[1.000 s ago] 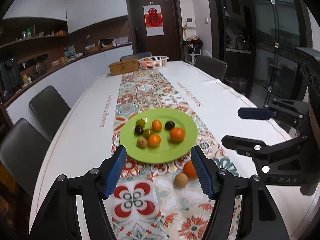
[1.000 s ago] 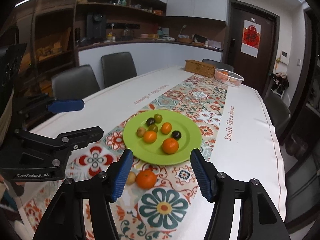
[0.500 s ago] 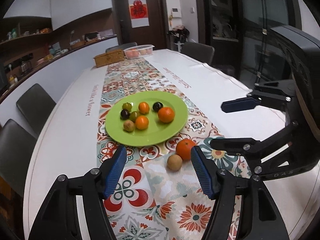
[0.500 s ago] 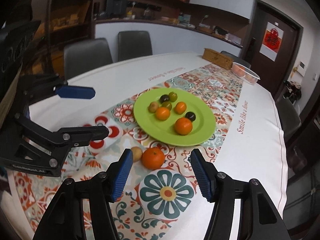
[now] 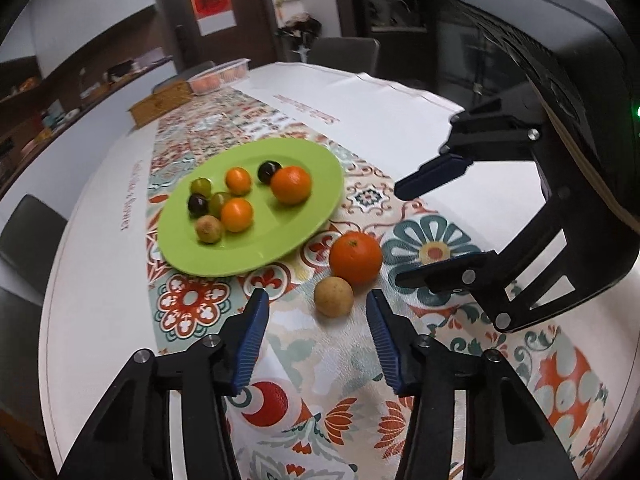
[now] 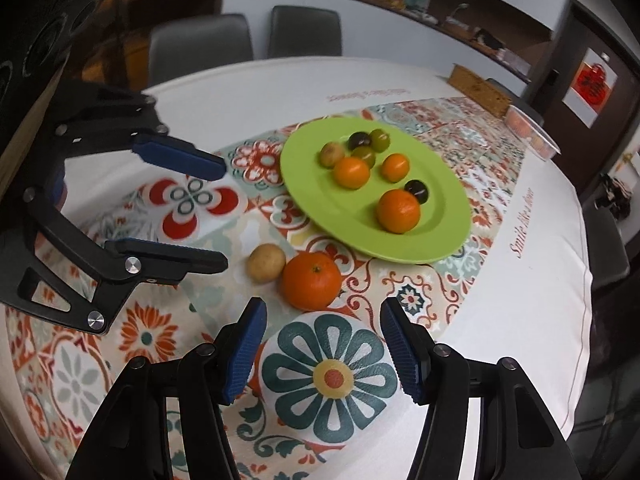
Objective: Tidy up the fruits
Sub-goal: 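Withdraw both open tools toward the last brown fruit and orange, then grasp the last brown round fruit with the left tool while the right tool grasps the orange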
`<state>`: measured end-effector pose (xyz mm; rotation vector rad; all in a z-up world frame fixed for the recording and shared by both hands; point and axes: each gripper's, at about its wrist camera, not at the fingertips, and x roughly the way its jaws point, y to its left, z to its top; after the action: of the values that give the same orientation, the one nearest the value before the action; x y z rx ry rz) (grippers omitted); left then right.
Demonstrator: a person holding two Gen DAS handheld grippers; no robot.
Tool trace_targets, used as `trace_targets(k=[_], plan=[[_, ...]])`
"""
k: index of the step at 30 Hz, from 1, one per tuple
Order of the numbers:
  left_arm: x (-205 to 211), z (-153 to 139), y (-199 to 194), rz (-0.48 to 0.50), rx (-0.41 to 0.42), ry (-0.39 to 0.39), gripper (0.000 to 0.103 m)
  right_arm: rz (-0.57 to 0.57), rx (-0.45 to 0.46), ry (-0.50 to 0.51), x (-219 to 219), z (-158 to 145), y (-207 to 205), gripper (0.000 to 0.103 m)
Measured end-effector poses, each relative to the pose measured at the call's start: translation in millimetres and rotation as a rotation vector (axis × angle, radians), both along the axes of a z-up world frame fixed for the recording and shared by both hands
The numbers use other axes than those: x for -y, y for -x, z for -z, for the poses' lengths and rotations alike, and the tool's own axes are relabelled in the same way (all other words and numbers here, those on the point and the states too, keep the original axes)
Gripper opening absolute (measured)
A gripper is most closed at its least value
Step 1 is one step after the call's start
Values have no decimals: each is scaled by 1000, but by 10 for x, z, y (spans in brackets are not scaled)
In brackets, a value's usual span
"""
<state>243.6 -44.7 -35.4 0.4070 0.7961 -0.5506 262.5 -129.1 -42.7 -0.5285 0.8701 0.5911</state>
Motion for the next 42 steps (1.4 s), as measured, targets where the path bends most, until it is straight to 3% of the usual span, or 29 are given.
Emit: trace_targets(k=[9, 18, 25, 32, 42], plan=[[21, 192, -153, 58, -65, -5, 43, -47, -48, 39, -88, 163, -118, 52], [60, 303, -282, 96, -106, 12, 43, -68, -76, 37, -106, 249, -236, 52], [53, 385, -336, 91, -142, 28, 28, -79, -85, 31, -126, 287, -290, 51], [-37, 357, -315, 5, -158, 80, 28, -71, -110, -8, -130, 313, -333, 42], [-121, 261, -193, -112, -113, 114, 28, 58, -113, -129, 15, 286, -298, 42]])
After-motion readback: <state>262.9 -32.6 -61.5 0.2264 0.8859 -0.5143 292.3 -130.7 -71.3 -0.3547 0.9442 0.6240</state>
